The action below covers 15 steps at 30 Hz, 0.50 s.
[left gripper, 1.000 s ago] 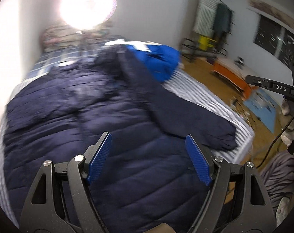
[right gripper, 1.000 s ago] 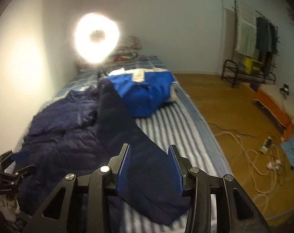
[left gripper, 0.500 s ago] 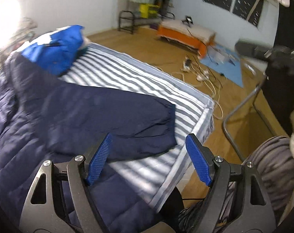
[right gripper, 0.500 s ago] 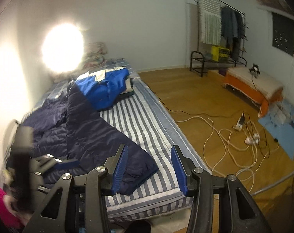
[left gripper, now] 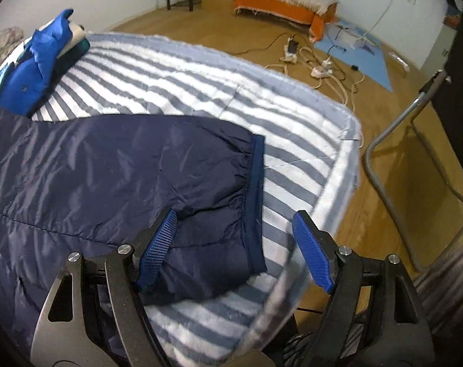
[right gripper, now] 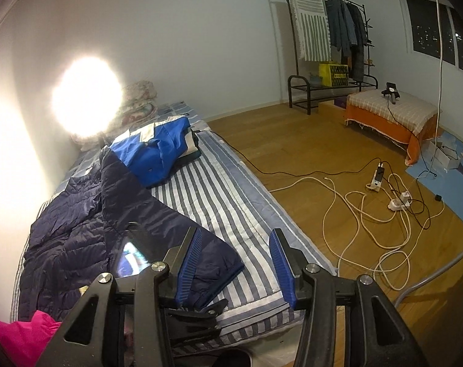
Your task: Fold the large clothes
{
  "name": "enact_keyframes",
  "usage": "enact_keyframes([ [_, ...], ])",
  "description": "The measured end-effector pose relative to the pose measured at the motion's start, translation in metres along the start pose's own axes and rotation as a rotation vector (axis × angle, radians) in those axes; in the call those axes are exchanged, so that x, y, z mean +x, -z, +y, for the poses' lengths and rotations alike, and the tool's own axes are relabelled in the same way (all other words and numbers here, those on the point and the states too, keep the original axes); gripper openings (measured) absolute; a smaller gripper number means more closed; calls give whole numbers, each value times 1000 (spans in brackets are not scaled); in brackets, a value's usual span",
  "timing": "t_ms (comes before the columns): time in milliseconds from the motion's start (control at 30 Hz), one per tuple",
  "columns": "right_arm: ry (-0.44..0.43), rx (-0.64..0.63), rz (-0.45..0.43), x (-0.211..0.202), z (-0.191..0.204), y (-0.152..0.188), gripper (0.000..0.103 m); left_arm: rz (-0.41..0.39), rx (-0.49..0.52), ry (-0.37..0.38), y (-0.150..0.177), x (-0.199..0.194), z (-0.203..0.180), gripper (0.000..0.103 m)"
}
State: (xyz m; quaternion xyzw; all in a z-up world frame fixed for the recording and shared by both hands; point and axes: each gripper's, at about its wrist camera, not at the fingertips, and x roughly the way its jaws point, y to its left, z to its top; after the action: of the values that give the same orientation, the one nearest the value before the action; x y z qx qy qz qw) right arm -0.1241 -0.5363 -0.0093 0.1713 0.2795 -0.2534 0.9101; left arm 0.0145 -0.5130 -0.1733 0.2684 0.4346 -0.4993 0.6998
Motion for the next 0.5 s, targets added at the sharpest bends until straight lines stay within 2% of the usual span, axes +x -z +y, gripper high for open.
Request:
enact_keyframes([
  [133,-1,8,4,1,-2,0,48,19,-35,-12,0,12,6,80],
  [167,-1,11,6,1,-3,0,48,17,-33,-15,0,12,6,73],
  [200,-2,15,9,2,-4,0,48,16,-30,-23,0,12,6,61],
  [233,-4,20,13,2,-5,0,48,15,-29,-27,0,12,8,54],
  [267,-6,23,16,3,-6,0,48,15,-34,-20,-2,12,9,39],
  [300,-8,26,21,3,-6,0,48,16,-48,3,-4,10,12,15],
  [367,-8,26,27,5,-6,-1,48,12,-70,17,-10,4,18,9],
  [500,-11,0,26,5,3,-2,48,-45,-109,69,-15,-25,32,7],
])
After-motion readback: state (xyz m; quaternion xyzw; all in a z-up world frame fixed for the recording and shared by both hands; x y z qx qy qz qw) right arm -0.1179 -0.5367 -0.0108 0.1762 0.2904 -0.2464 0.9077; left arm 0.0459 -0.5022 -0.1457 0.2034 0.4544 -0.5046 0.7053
